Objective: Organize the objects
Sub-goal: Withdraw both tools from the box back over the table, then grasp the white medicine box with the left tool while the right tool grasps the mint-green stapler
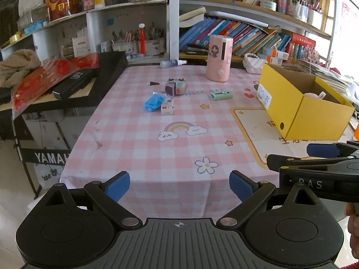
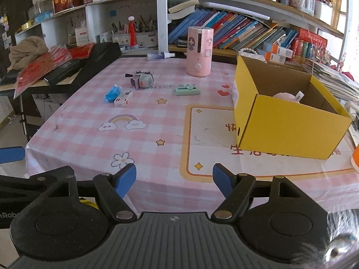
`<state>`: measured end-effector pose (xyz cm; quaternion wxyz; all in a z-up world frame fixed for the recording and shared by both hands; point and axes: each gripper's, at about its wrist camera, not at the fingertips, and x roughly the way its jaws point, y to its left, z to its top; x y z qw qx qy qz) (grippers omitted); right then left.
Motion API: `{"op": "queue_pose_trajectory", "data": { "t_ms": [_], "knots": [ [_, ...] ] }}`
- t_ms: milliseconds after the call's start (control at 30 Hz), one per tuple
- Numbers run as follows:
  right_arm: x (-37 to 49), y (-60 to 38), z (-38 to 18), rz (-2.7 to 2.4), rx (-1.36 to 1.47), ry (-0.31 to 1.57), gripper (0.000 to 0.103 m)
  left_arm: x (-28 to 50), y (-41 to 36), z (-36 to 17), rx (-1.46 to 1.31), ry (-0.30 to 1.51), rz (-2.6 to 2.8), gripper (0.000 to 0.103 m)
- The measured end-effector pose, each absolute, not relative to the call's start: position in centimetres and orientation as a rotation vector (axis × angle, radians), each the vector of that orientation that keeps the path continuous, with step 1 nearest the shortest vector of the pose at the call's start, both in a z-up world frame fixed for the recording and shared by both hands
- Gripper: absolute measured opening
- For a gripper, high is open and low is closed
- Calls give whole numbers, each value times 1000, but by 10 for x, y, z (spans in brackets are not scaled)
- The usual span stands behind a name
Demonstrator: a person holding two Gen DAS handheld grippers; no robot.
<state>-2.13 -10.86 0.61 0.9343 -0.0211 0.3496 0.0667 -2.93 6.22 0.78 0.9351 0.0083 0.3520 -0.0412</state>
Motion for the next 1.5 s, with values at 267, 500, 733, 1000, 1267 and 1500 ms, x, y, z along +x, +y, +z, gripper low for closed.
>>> {"op": "queue_pose_trajectory", "data": {
  "t_ms": [267, 500, 733, 1000, 1267, 1500],
  "knots": [
    [16, -106, 1, 154, -39, 736, 74, 5, 64, 2, 28, 739, -55, 97],
    [61, -104, 1, 181, -59, 740, 74, 46, 64, 0, 5, 743, -36, 97],
    [104, -111, 1, 184, -56, 740, 73, 88, 59, 0, -13, 735, -37, 97],
    [146, -117, -4, 193, -49, 754, 72, 124, 56, -7, -6, 764, -17, 97],
    [181, -116, -8, 198, -45, 757, 72, 156, 59, -9, 3, 756, 2, 94],
    [216, -111, -15, 175, -51, 754, 72, 191, 62, -24, -19, 818, -28, 66]
  ]
}}
